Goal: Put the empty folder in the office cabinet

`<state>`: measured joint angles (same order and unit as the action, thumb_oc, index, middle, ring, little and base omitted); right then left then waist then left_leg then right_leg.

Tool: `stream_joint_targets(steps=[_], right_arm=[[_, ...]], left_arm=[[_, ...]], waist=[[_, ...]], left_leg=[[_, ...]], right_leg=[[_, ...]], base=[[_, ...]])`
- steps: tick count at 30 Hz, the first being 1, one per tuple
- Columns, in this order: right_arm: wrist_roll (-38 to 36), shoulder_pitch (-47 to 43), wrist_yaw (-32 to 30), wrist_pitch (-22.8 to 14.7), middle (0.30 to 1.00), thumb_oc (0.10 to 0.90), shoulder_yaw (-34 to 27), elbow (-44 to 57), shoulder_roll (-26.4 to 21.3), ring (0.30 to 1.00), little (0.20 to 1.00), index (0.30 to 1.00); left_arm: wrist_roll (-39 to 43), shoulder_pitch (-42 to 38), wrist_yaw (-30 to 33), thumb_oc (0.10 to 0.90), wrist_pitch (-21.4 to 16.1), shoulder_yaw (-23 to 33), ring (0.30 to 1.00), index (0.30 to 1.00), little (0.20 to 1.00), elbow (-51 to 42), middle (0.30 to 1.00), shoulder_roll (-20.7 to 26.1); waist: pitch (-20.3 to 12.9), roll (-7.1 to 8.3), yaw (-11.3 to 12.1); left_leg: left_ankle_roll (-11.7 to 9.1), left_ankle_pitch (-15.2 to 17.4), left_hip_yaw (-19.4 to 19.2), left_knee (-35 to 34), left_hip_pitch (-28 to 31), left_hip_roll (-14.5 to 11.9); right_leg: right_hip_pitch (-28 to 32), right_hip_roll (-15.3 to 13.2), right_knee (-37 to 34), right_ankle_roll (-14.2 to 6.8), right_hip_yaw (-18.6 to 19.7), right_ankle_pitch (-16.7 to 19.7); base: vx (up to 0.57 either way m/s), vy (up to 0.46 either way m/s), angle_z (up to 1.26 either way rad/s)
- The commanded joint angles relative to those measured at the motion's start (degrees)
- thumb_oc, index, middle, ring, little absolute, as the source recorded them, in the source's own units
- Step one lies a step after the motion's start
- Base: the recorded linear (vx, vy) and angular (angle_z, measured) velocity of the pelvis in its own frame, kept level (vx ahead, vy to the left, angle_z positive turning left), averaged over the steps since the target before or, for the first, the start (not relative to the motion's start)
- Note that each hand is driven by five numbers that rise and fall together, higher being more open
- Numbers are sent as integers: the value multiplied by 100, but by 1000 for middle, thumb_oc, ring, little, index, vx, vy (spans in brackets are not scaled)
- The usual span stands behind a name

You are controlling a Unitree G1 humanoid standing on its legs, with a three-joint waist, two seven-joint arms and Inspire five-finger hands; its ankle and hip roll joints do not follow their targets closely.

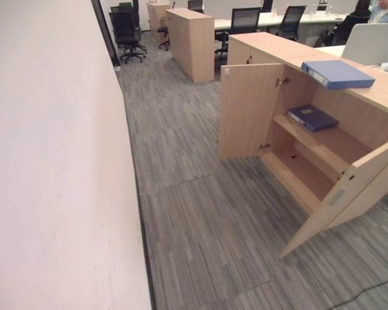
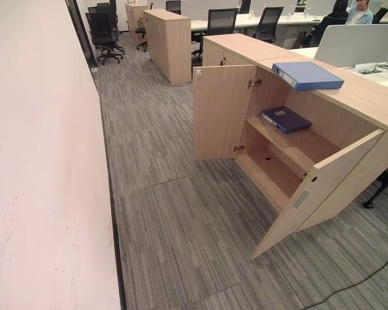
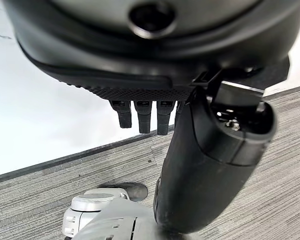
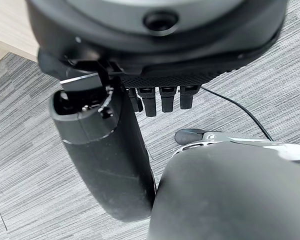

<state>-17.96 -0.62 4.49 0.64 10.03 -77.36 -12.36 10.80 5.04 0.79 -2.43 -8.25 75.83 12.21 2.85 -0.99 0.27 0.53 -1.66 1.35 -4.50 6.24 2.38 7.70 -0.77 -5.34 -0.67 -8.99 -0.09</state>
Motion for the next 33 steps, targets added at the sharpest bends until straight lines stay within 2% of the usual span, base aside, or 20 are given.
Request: stream_joint_targets(steps=[1,6,11,12,13,14,16,17,18,19,20,21,22,23,24,27,30,31,32,33], right_arm=[[358,-126,-16,79,900,800,345,-379,-92,900,900,900],[339,-171,2,93,900,800,350,-387,-110,900,900,900],[248,-304,-54,78,900,800,342,-379,-149,900,900,900],[248,-305,-54,78,900,800,342,-379,-149,900,900,900],[236,-337,-82,97,900,800,354,-376,-182,900,900,900],[236,-338,-82,97,900,800,354,-376,-183,900,900,900],[263,-371,-119,121,900,800,382,-393,-240,900,900,900],[258,-382,-125,120,900,800,382,-402,-259,900,900,900],[264,-375,-110,124,900,800,373,-411,-278,900,900,900],[266,-361,-103,114,900,800,373,-406,-292,900,900,900],[266,-360,-103,114,900,800,373,-405,-292,900,900,900],[266,-348,-102,99,900,800,363,-398,-315,900,900,900],[254,-350,-117,81,900,800,350,-385,-326,900,900,900],[254,-350,-117,81,900,800,350,-385,-326,900,900,900],[264,-358,-116,72,900,800,326,-406,-329,900,900,900],[354,-315,-70,84,900,800,326,-445,-295,900,900,900],[480,-226,-27,97,900,800,315,-500,-212,900,900,900],[540,-208,14,120,900,800,301,-506,-175,900,900,900],[540,-207,14,120,900,800,301,-505,-174,900,900,900],[620,-160,60,134,900,800,319,-528,-119,900,900,900]], left_arm=[[-155,-251,19,800,14,-81,900,900,900,335,900,-83],[-58,-295,21,800,30,-23,900,900,900,315,900,-31],[229,-437,85,800,18,-7,900,900,900,209,900,23],[229,-438,85,800,18,-7,900,900,900,209,900,23],[296,-472,121,800,9,-23,900,900,900,140,900,6],[296,-473,121,800,9,-23,900,900,900,140,900,5],[335,-480,161,800,-1,-53,900,900,900,88,900,-11],[357,-468,168,800,-7,-44,900,900,900,83,900,-10],[368,-422,157,800,-10,-9,900,900,900,112,900,-18],[396,-364,154,800,2,33,900,900,900,158,900,-9],[397,-363,154,800,2,32,900,900,900,158,900,-8],[413,-305,156,800,6,99,900,900,900,218,900,-12],[447,-299,175,800,-5,127,900,900,900,236,900,2],[447,-299,175,800,-5,127,900,900,900,236,900,2],[456,-250,181,800,-4,215,900,900,900,293,900,-9],[395,-121,156,800,22,348,900,900,900,403,900,-25],[317,4,149,800,17,476,900,900,900,472,900,-11],[258,50,121,800,15,537,900,900,900,466,900,28],[258,51,121,800,15,537,900,900,900,466,900,30],[200,70,105,800,5,549,900,900,900,480,900,73]], waist=[[25,99,86],[139,142,132],[552,308,216],[544,301,208],[726,310,255],[712,295,240],[800,279,288],[825,260,334],[804,261,393],[749,216,439],[762,230,446],[771,112,533],[793,89,571],[796,90,572],[782,9,669],[609,-53,760],[347,-92,828],[200,-31,885],[201,-24,889],[93,66,917]], left_leg=[[-229,307,-220,-50,88,-221],[-243,277,-194,20,111,-309],[-396,545,-241,1974,-1060,-397],[-398,562,-230,2013,-1091,-404],[-355,187,-181,3079,-1693,-445],[-359,205,-159,3126,-1737,-456],[-290,-185,-196,3507,-2214,-467],[-276,-192,-215,3459,-2423,-452],[-273,-212,-240,2981,-2490,-417],[-364,-507,-249,2119,-2435,-502],[-363,-531,-264,2070,-2393,-491],[-547,-1126,-320,983,-2509,-630],[-611,-1230,-407,611,-2603,-650],[-611,-1232,-409,608,-2598,-650],[-714,-1382,-623,49,-2699,-769],[-730,-1365,-770,-50,-2581,-891],[-808,-1666,-963,-50,-2348,-1008],[-720,-1603,-1132,-50,-2214,-982],[-719,-1600,-1140,-50,-2209,-977],[-626,-1514,-1246,-50,-2108,-874]], right_leg=[[120,-106,34,-276,-242,-67],[119,-58,109,-210,-174,-110],[-78,-4,406,-12,-178,-219],[-88,4,408,-10,-185,-219],[9,50,409,94,-246,-271],[-8,67,411,97,-262,-271],[105,127,364,154,-341,-352],[168,146,330,153,-336,-379],[230,141,255,107,-321,-407],[276,150,202,75,-290,-445],[292,135,200,73,-283,-446],[470,184,96,50,-237,-487],[550,196,75,38,-216,-524],[553,195,75,38,-215,-524],[783,229,34,-11,-110,-640],[935,230,34,-107,-12,-748],[1063,113,34,-171,81,-906],[1132,-86,34,-295,49,-952],[1134,-94,34,-297,51,-955],[1197,-373,34,-458,-62,-933]], base=[[0,0,0],[2,-56,2],[-96,-119,8],[-47,-137,26],[-28,-92,26],[-22,-130,25],[42,-60,16],[147,-11,1],[253,58,1],[221,62,10],[307,122,4],[265,103,-5],[264,104,6],[297,130,30],[213,100,34],[362,156,-35],[364,197,-25],[380,233,-19],[517,330,-31],[356,237,-41]])
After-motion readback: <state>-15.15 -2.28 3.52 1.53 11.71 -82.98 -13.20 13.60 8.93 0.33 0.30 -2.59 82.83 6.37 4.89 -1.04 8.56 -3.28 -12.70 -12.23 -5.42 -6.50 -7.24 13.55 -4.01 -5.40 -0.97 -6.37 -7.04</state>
